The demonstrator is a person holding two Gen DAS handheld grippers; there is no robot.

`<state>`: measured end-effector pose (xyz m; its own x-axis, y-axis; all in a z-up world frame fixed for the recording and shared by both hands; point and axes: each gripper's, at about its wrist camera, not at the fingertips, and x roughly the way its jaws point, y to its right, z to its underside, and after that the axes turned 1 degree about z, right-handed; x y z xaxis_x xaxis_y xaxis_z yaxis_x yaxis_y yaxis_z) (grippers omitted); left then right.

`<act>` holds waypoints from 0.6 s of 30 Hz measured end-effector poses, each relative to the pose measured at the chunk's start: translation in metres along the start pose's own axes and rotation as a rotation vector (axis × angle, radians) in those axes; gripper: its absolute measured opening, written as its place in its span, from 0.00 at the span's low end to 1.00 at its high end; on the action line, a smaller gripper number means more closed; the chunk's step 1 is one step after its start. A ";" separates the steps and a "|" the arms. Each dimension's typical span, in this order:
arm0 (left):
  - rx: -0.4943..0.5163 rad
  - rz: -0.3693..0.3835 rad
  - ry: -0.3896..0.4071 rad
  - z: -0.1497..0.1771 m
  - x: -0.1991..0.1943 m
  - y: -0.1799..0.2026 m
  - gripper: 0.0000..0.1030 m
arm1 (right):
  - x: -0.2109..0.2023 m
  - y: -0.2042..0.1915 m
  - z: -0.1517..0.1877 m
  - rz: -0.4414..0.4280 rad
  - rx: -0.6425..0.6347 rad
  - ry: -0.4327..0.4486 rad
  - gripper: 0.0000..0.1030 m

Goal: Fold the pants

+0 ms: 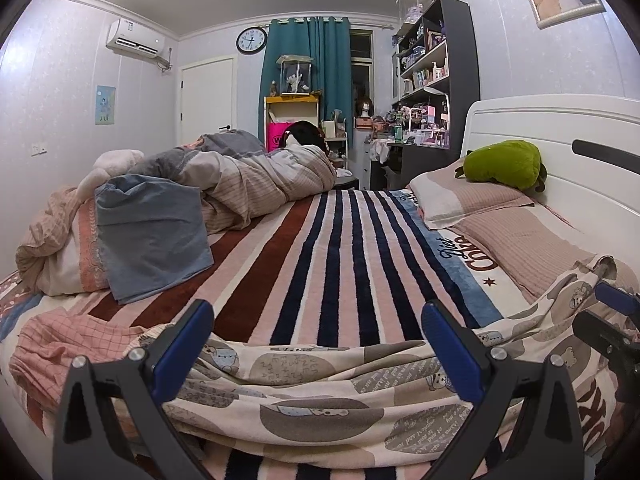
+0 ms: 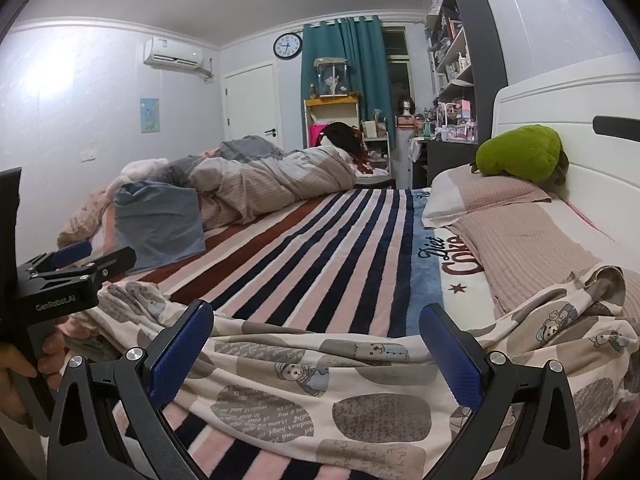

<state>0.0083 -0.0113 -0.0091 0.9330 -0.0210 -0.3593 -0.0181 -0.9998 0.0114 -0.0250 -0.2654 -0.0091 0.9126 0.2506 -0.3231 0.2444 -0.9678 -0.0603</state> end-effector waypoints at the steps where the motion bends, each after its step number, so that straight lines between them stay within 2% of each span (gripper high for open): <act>1: 0.000 0.000 -0.001 0.000 0.000 0.000 0.99 | 0.000 0.000 0.000 0.000 0.001 0.002 1.00; 18: -0.001 0.005 0.000 0.001 -0.001 0.003 0.99 | -0.009 -0.002 0.002 0.024 -0.003 0.007 1.00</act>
<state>0.0069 -0.0143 -0.0101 0.9331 -0.0263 -0.3588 -0.0227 -0.9996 0.0143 -0.0347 -0.2662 -0.0079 0.9204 0.2270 -0.3182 0.2230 -0.9736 -0.0495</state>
